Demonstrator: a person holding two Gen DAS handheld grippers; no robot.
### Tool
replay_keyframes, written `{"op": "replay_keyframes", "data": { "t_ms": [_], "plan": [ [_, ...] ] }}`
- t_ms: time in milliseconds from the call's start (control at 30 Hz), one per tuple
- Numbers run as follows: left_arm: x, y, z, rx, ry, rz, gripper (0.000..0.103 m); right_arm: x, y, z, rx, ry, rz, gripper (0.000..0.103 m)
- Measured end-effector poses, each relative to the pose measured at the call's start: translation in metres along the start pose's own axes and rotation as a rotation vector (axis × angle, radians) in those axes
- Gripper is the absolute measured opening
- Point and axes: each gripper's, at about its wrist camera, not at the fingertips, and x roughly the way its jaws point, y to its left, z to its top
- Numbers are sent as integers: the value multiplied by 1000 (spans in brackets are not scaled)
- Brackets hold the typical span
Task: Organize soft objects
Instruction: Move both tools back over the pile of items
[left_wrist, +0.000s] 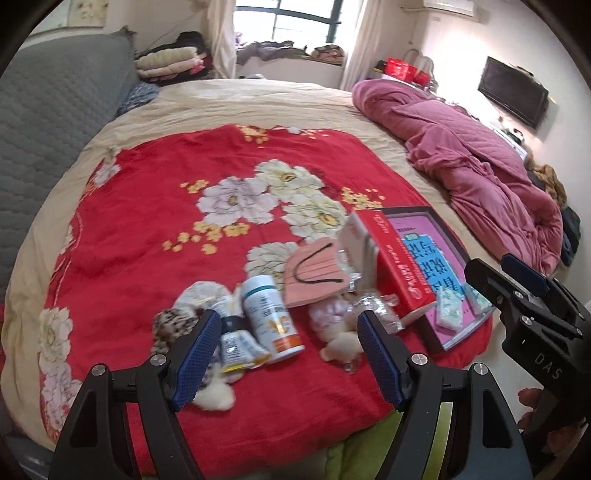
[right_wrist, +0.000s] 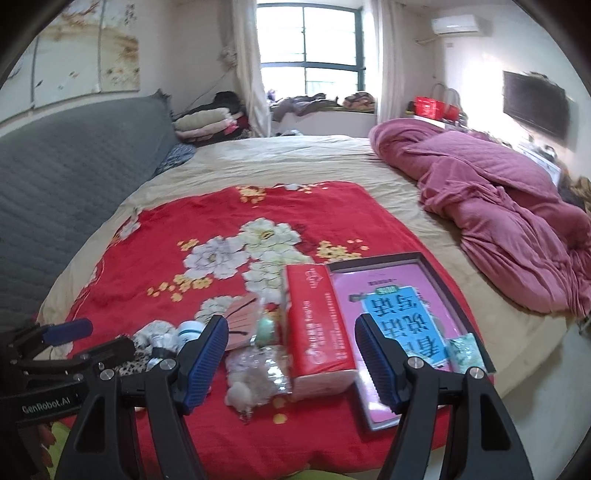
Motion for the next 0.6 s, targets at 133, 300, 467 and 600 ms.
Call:
{"op": "replay_keyframes", "data": {
  "t_ms": [133, 300, 467, 600],
  "plan": [
    [-1, 29, -7, -50, 7, 25, 77, 4, 16, -1, -33, 15, 14, 71],
    [2, 69, -15, -118, 24, 63, 77, 13, 26, -6, -59, 42, 21, 71],
    [8, 104, -25, -177, 45, 100, 77, 26, 31, -17, -78, 81, 22, 71],
    [18, 126, -37, -218, 69, 118, 77, 41, 35, -28, -94, 116, 22, 71]
  ]
}}
